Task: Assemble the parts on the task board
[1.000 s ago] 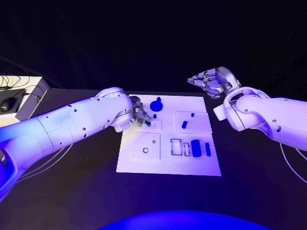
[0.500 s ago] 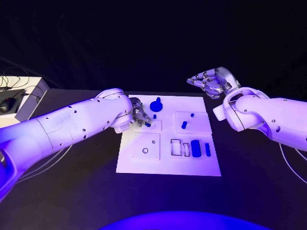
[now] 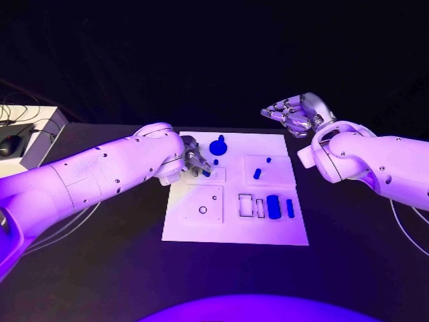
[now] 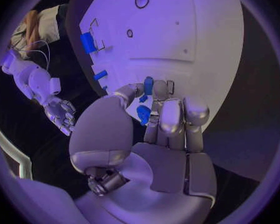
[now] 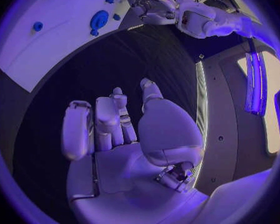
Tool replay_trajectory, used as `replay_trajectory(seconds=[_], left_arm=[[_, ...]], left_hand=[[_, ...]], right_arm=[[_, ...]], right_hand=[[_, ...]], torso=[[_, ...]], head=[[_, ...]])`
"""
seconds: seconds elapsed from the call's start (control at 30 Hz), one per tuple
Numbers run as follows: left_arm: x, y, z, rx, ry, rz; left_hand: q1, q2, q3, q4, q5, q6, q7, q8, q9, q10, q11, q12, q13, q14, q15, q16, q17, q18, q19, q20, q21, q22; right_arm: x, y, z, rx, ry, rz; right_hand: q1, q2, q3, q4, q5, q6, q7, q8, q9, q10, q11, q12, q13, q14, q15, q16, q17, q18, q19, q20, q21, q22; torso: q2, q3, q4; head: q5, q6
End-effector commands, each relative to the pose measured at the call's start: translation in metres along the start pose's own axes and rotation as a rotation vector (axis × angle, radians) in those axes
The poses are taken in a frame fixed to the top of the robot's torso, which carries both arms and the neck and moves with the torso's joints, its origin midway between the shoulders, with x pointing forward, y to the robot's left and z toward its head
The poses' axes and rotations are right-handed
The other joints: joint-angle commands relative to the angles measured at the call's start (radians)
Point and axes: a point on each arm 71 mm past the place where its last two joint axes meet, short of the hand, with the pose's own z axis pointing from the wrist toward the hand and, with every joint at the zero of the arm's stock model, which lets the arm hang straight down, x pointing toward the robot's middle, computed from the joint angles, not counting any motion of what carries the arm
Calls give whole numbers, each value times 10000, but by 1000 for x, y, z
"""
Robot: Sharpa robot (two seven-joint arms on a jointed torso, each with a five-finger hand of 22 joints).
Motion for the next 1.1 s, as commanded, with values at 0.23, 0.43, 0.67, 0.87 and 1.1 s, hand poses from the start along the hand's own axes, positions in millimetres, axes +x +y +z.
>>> replay_trajectory(seconds=[0.23,0.43,0.67,0.87,1.1], left_arm=[[7,1,2,-92,370,145],[8,1,2,-76,412,62],[7,1,3,-24,312,-127],[7,1,3,-18,236,-240],[6,0,3,-3,155,-297]], left_hand=[[95,170,1050,-1483,-13,295,-205,-90,-130,336,-256,-119,-40,-16,-50,-29,-136,-28,125,-11,-98,73],[183,344,339,-1446,-57,504,-326,-103,-329,494,-312,-119,-41,5,-72,99,-92,-88,187,-33,-105,149],[540,480,-450,-1542,-100,732,-365,-231,-679,665,-327,-225,-133,3,-80,172,-124,-127,247,-34,-132,244],[656,518,-668,-1588,-143,831,-359,-308,-848,724,-334,-289,-187,-7,-78,203,-141,-138,265,-31,-152,303],[711,609,-939,-1581,-180,913,-391,-315,-937,772,-347,-300,-210,-3,-80,265,-111,-135,280,-14,-175,360]], right_arm=[[1,2,0,-141,132,-48],[1,1,-1,-134,127,-50],[0,1,-1,-128,119,-55],[0,1,-1,-176,101,-110],[1,2,-1,-200,102,-134]], right_hand=[[-17,78,-17,-58,20,33,7,-33,-9,9,-32,-13,11,-9,43,-21,11,34,847,3,-18,1935],[-20,87,-24,-71,28,52,0,-35,-12,22,-35,-5,24,-10,42,-14,15,32,847,2,-7,1938],[-19,109,-16,-68,46,54,0,-35,-13,20,-36,-9,22,-11,42,-14,16,31,847,1,-7,1938],[-19,109,-16,-68,46,54,0,-35,-13,20,-36,-9,22,-11,42,-14,16,31,847,1,-7,1938],[-11,123,-11,-77,68,56,0,-37,-15,15,-35,-23,13,-11,41,-18,11,33,847,1,-13,1936]], torso=[[-1,1,-1],[-6,7,6],[-15,11,2],[-15,17,-4],[-16,11,2]], head=[[-12,-79],[-19,-112],[-22,-137],[-42,-148],[-46,-143]])
